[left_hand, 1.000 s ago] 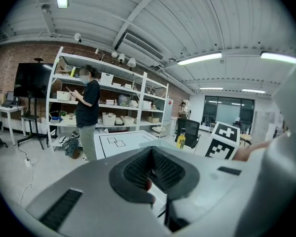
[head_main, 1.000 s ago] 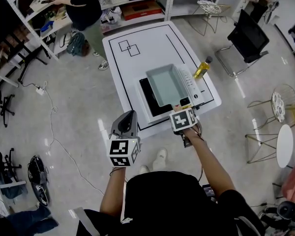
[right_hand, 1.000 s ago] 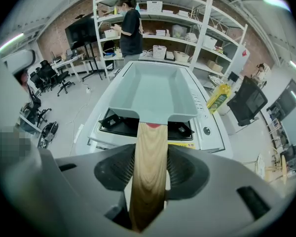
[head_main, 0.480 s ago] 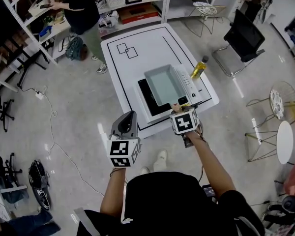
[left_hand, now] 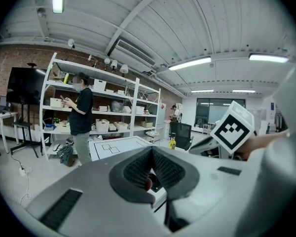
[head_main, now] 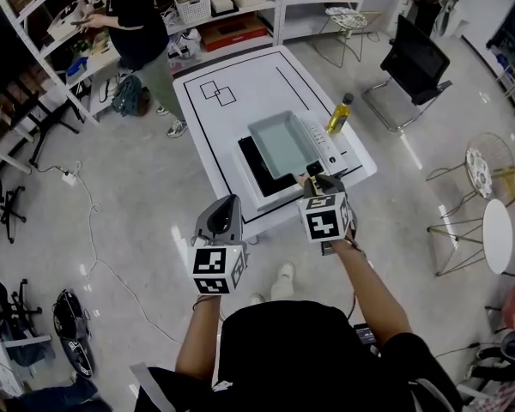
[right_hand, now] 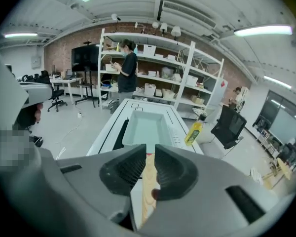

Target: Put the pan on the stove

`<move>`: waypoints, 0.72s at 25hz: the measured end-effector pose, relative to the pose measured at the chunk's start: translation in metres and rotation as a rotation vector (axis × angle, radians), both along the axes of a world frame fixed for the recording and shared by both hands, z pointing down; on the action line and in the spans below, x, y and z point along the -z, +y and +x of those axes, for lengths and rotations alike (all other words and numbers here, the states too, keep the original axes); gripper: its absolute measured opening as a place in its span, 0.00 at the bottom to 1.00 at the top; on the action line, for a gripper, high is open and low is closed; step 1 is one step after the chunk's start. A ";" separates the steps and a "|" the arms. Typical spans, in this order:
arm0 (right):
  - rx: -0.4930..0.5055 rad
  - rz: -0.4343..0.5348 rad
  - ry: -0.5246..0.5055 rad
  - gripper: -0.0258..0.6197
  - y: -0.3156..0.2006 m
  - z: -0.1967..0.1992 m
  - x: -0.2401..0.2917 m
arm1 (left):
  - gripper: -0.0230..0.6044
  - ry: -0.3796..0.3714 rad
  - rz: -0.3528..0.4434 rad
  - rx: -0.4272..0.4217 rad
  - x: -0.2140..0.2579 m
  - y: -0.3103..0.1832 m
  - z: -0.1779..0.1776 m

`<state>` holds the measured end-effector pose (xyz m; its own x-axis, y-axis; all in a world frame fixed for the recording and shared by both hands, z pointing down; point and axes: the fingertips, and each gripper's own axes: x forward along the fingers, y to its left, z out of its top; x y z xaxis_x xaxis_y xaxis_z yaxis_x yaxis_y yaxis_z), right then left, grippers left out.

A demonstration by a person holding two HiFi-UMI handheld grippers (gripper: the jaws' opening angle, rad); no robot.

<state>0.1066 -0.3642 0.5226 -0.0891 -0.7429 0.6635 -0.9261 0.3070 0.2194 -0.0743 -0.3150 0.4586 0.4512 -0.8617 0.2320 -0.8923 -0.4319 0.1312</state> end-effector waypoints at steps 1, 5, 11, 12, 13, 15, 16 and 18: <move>-0.007 0.027 -0.004 0.11 0.004 -0.001 0.009 | 0.05 0.008 0.006 -0.009 0.004 0.004 0.001; -0.027 0.148 -0.076 0.06 0.021 -0.007 0.042 | 0.05 0.048 0.021 -0.032 0.020 0.022 0.002; -0.027 0.259 -0.139 0.04 0.048 -0.011 0.069 | 0.05 0.025 0.051 -0.046 0.031 0.048 -0.001; -0.015 0.268 -0.146 0.04 0.054 -0.014 0.071 | 0.05 0.027 0.053 -0.049 0.031 0.053 -0.002; -0.002 0.281 -0.153 0.04 0.060 -0.018 0.074 | 0.05 0.029 0.055 -0.051 0.031 0.057 -0.003; 0.015 0.313 -0.160 0.04 0.071 -0.024 0.081 | 0.05 0.027 0.062 -0.058 0.034 0.066 -0.006; 0.018 0.327 -0.164 0.04 0.077 -0.028 0.086 | 0.05 0.024 0.066 -0.062 0.035 0.071 -0.008; 0.023 0.349 -0.185 0.04 0.089 -0.035 0.094 | 0.05 0.015 0.075 -0.069 0.039 0.080 -0.013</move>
